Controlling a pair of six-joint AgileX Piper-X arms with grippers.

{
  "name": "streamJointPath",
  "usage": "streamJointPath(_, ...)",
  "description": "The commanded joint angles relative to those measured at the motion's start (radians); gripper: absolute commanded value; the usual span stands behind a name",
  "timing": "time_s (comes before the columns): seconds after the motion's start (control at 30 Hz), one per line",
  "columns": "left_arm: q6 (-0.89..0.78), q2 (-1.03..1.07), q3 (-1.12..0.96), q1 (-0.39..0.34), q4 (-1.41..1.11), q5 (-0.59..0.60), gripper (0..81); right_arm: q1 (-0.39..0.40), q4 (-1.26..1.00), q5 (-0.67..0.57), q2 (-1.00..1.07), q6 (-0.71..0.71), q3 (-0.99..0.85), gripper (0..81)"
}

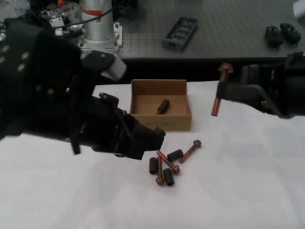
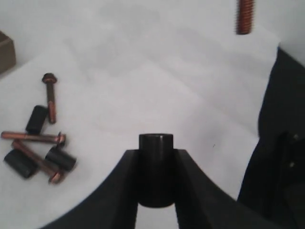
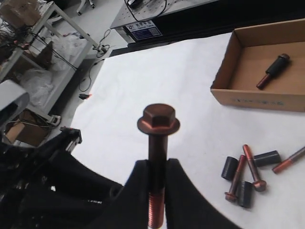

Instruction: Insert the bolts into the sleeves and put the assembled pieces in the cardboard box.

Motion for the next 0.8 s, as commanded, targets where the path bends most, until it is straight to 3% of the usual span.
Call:
streamJointPath(0.0, -0.202, -0.096, 0.145, -0.004, -0.342, 0.147, 0.6, 0.007, -0.046, -0.03, 0.009, 0.021, -0.003, 2.0)
streamJointPath(0.33, -0.324, -0.094, 0.168, -0.004, -0.513, 0.287, 0.6, 0.077, -0.119, -0.026, 0.017, 0.037, -0.003, 2.0)
streamJointPath(0.77, -0.343, -0.094, 0.168, -0.004, -0.518, 0.29, 0.6, 0.082, -0.168, -0.045, 0.017, 0.08, -0.003, 2.0)
